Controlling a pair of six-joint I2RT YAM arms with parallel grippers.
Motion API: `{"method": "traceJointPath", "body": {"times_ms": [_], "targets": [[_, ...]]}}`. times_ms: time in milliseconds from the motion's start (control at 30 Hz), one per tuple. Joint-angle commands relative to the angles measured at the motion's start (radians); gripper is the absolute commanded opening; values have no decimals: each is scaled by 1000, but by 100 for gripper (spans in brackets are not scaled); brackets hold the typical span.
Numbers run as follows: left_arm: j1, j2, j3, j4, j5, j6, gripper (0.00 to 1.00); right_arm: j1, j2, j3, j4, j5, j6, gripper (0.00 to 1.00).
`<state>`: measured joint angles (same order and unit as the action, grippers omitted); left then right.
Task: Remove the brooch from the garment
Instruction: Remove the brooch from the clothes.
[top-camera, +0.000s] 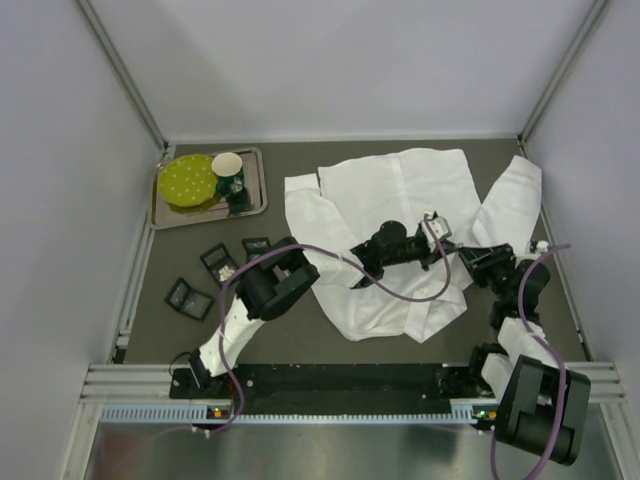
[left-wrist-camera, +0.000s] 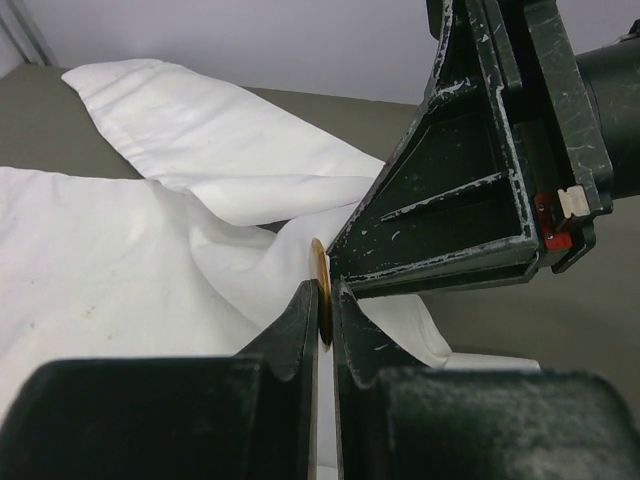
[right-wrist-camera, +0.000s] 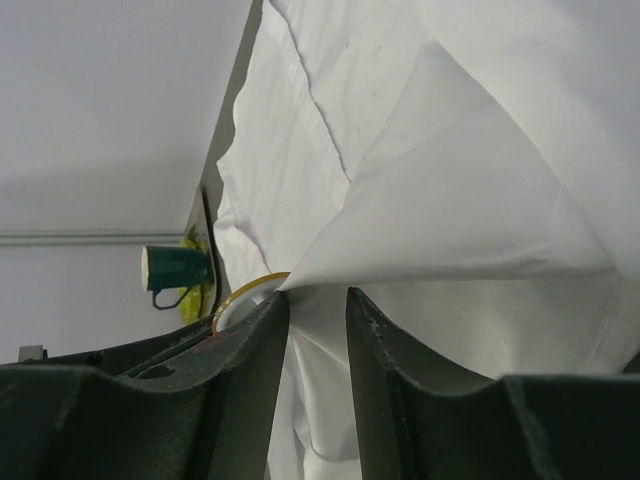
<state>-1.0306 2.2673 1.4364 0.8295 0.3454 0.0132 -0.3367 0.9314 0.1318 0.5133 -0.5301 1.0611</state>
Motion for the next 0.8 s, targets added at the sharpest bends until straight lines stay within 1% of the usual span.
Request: {"method": "traceJointPath", "body": {"times_ms": [0, 100, 133, 200, 267, 367, 467, 567, 667, 767], "targets": [[-175, 80, 28, -234, 423, -104, 0, 71, -48, 150, 209, -211, -4, 36], [-178, 63, 4, -236, 374, -75, 0, 71, -46, 175, 124, -182, 11, 36], [-178, 58, -16, -215, 341, -70, 0, 71, -45, 196, 43, -173, 16, 36], [-178, 45, -28, -202, 305, -65, 0, 70, -48, 212, -11, -144, 39, 35], [-177, 25, -54, -164, 271, -61, 0, 70, -51, 239, -111, -120, 49, 36], [-178, 11, -70, -165, 261, -29, 0, 68, -49, 261, -163, -111, 71, 36], [-178, 15, -56, -220, 261, 5, 0, 68, -42, 279, -185, -114, 68, 37], [-177, 14, -53, -250, 248, 34, 0, 67, -28, 281, -170, -134, 76, 36], [-178, 9, -59, -241, 251, 42, 0, 61, -16, 264, -110, -157, 117, 36], [-177, -3, -82, -196, 247, 31, 0, 35, -14, 252, -55, -171, 163, 36]]}}
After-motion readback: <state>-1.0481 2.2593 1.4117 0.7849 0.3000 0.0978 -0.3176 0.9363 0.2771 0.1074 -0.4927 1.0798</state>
